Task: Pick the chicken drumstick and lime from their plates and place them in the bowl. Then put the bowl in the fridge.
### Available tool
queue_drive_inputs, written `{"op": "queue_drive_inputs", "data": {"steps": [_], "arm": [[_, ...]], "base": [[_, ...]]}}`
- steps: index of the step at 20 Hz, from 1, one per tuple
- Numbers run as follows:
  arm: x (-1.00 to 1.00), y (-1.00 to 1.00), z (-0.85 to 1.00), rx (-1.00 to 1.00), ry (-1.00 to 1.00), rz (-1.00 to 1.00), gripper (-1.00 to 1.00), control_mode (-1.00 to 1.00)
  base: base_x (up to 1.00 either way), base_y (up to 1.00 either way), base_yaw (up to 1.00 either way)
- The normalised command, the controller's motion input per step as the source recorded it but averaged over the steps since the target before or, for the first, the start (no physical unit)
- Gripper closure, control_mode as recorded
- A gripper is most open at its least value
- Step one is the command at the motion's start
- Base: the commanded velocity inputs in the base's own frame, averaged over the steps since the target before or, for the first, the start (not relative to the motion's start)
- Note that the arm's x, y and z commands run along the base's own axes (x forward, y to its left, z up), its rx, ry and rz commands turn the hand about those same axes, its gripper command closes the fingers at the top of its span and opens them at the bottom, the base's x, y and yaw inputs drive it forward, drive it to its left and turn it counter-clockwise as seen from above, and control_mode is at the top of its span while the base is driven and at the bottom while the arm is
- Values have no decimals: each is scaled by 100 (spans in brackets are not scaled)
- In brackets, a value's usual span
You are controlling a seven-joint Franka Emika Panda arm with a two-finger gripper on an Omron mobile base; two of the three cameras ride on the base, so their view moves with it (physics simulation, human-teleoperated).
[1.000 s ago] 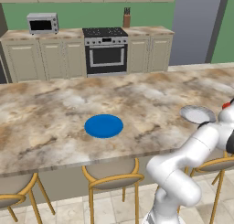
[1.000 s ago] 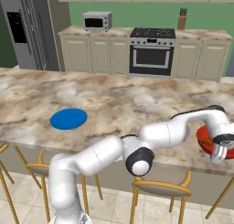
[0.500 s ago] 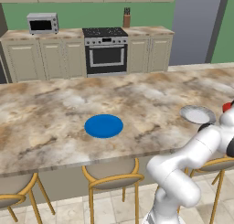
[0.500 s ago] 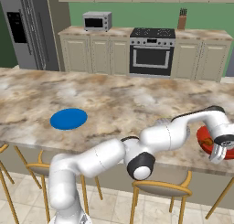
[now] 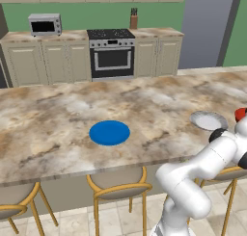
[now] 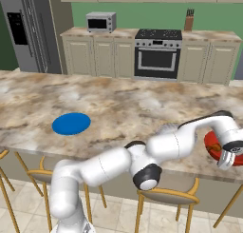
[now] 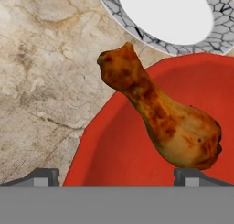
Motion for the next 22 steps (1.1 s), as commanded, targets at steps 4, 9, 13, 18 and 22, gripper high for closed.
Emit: {"op": "queue_drive_inputs", "data": {"steps": [4,9,13,18,22], "arm": [[4,2,-14,0,0,0,100,-100],[1,0,-13,0,0,0,100,-100],[-6,-1,3,0,-1,0,100,-100],[-12,0,19,0,0,0,100,-100],[-19,0,34,0,0,2,100,-100]], "base": [[0,0,0],[0,0,0],[0,0,0],[0,0,0],[0,0,0]]}}
